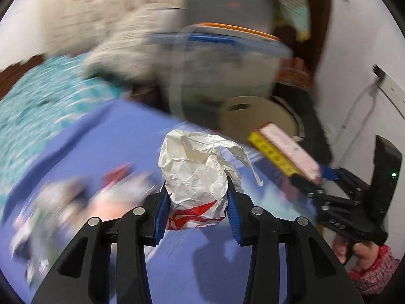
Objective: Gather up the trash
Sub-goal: 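Carry both items over the beige bin and open both tools to drop them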
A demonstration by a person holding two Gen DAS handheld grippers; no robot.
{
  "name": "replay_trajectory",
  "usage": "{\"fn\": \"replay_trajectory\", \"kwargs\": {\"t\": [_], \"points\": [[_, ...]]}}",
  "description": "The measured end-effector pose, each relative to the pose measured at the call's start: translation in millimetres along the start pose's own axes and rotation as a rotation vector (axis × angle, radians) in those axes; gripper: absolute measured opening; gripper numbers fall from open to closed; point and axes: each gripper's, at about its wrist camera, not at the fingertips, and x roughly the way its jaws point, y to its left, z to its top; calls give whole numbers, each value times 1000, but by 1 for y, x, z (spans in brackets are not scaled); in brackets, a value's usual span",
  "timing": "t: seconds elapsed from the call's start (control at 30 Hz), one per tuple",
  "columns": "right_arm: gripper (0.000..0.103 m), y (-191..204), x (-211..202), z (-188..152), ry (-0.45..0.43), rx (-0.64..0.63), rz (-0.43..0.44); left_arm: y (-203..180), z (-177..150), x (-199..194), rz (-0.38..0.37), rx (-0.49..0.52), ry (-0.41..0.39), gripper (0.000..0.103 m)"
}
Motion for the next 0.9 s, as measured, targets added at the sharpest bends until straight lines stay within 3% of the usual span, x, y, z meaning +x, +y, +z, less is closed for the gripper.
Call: {"fn": "replay_trajectory", "kwargs": {"t": [0.13,0.27,0.3,0.37,0.43,0.6,0.67,0.77,0.9], "points": [[66,-58,26,24,27,76,-86,-42,60,85,-106,43,71,39],[68,-81,55,41,50,101,-137,-57,85,143,-174,20,127,44],[70,-86,64,44,64,100,-141,-62,92,161,-182,21,141,48],[85,-89,74,49,74,105,-146,-68,98,180,-144,26,157,75],[85,-91,76,52,50,112,-150,-69,102,187,-113,22,157,76],[84,-77,44,51,-46,136,-123,-46,87,146,-93,-33,82,75],[75,-63,34,49,-59,140,-81,-34,75,115,-89,-58,35,75],[62,-34,30,43,-55,116,-18,-12,41,67,-103,-116,-21,74],[56,20,32,25,-6,77,88,26,-27,10,-94,-207,-47,73]]}}
